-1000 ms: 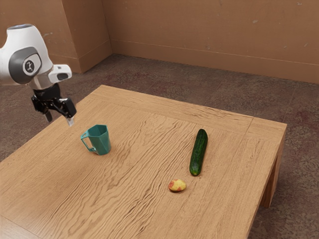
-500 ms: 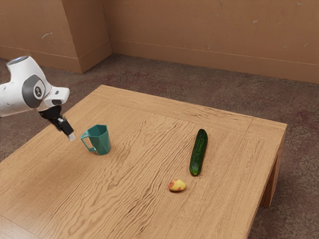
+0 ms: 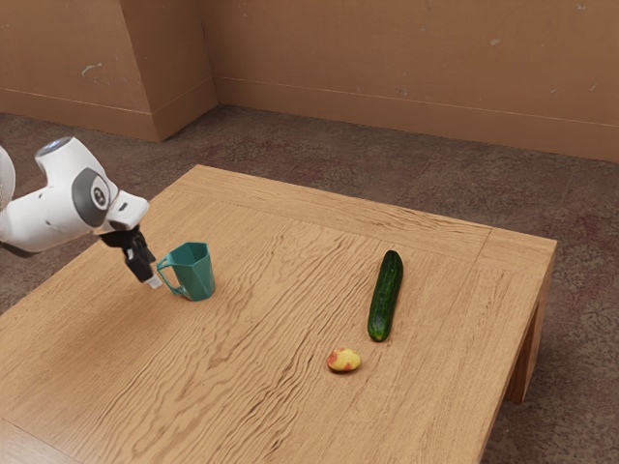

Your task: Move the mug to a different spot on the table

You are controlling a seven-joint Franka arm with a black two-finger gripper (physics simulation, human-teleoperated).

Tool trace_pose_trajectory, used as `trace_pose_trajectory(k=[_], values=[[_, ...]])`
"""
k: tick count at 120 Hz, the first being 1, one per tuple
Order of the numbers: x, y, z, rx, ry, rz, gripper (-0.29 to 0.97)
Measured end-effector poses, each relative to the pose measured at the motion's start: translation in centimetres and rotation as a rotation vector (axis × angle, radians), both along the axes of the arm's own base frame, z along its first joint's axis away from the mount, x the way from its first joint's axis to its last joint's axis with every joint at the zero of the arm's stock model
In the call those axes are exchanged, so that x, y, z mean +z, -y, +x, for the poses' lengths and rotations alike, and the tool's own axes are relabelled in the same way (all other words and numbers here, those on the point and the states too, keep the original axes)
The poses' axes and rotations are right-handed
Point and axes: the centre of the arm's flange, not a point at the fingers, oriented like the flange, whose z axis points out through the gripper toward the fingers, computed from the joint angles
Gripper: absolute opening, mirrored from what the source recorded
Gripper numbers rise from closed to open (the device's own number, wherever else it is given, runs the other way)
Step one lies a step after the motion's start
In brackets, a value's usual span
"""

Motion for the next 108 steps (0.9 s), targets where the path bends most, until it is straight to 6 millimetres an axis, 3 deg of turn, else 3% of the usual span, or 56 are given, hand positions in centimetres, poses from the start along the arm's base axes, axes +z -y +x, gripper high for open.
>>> trace_pose_trajectory(k=[41,108], values=[[-2.5,-0.5,0.5,-0.082,0.046,-0.014,0.39],[-3.9,-0.1,0.9,-0.12,0.107,-0.047,0.34]])
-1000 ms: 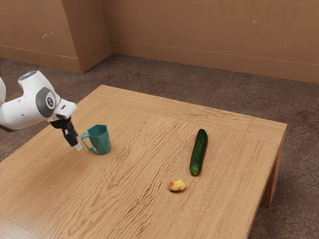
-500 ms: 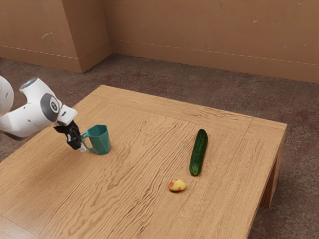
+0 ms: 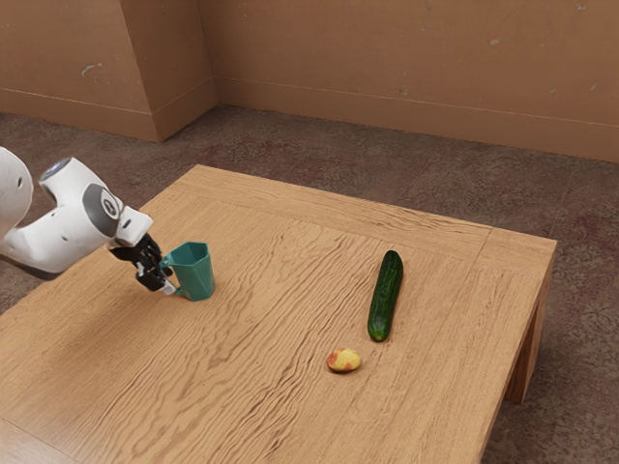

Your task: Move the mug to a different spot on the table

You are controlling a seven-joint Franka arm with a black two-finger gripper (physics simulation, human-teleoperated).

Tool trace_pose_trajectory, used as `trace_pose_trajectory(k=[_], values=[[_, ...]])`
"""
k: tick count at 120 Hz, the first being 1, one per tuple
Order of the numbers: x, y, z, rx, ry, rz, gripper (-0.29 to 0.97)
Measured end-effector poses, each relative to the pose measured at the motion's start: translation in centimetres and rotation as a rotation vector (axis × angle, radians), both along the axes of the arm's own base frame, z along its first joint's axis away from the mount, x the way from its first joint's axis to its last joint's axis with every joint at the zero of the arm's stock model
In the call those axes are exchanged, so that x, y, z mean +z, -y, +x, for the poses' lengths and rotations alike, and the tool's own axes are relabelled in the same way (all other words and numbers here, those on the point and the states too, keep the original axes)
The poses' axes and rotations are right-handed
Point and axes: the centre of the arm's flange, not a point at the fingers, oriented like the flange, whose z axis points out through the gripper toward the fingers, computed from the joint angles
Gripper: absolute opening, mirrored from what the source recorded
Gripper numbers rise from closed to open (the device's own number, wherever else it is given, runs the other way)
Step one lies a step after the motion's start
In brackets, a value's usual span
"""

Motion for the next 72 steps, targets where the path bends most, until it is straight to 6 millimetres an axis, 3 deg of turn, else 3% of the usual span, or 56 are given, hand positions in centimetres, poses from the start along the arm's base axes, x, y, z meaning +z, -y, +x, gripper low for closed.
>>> trace_pose_trajectory(k=[30,72], values=[[-0.1,0.5,0.6,-0.004,0.026,-0.013,0.29],[0.6,1.1,0.9,-0.004,0.058,-0.031,0.09]])
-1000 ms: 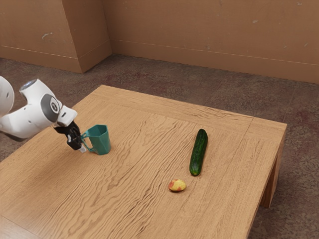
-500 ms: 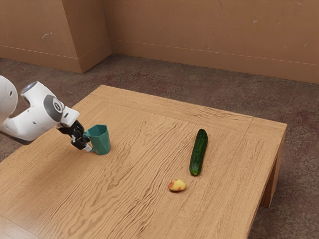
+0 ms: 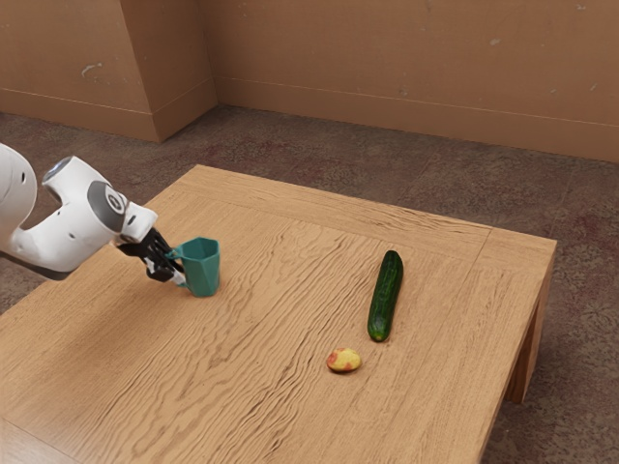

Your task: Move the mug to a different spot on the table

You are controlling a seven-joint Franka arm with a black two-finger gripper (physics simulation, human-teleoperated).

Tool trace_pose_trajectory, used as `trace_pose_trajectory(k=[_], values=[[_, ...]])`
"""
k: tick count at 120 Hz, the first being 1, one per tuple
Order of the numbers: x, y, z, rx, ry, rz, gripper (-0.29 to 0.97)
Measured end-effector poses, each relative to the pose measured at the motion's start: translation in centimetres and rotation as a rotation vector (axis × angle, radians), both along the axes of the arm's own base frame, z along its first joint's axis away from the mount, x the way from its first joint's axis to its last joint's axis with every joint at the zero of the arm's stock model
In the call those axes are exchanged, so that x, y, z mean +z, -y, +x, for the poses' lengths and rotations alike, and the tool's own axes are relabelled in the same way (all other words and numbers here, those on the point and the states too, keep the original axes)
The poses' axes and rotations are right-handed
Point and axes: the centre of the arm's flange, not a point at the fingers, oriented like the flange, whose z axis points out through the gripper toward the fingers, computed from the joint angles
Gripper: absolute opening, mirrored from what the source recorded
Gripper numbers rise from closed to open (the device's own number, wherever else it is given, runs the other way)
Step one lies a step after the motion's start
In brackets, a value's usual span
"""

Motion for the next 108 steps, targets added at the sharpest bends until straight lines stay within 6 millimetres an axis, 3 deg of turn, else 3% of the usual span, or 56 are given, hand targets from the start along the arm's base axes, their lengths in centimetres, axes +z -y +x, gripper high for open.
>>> trace_pose_trajectory(k=[27,40,63,87,108], values=[[0.9,0.0,-0.1,0.037,0.03,-0.029,0.05],[2.4,0.7,-0.5,0.066,0.061,-0.051,0.04],[3.6,6.6,-1.3,0.126,0.11,-0.131,0.03],[2.0,13.9,-2.3,0.274,0.129,-0.247,0.01],[1.8,17.3,-4.2,0.439,0.146,-0.294,0.0]])
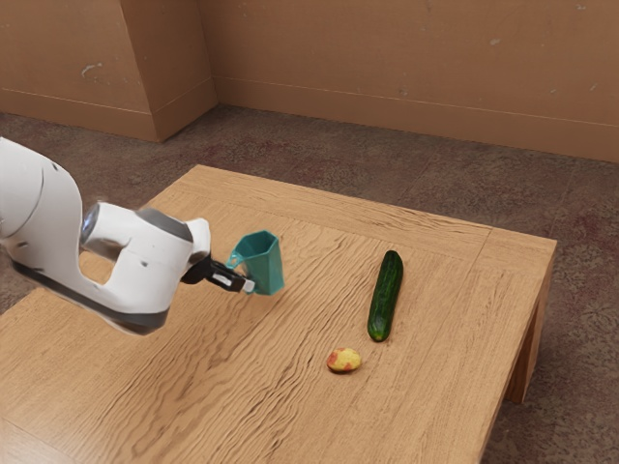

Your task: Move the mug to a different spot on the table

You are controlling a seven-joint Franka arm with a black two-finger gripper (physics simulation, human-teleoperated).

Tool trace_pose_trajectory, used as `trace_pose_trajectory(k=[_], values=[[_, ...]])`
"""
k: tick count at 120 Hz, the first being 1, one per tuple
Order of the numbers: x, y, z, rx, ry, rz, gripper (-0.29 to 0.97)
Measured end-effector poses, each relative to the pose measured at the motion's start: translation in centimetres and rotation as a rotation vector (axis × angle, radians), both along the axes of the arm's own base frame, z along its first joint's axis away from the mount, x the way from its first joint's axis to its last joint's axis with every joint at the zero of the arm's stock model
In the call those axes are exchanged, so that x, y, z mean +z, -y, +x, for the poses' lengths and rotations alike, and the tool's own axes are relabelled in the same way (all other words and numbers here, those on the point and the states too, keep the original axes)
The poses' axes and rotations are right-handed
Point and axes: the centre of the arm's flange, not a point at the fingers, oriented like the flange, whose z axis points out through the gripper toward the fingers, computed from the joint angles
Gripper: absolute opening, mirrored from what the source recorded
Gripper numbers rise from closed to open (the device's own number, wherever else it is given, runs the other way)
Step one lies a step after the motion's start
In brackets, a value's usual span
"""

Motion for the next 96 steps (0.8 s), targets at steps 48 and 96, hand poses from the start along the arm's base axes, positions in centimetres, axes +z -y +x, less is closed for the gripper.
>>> trace_pose_trajectory(k=[48,96], values=[[-2.9,-0.4,-4.4,0.231,-0.092,0.013,0.0],[-3.7,0.8,-4.5,0.248,-0.111,0.016,0.01]])
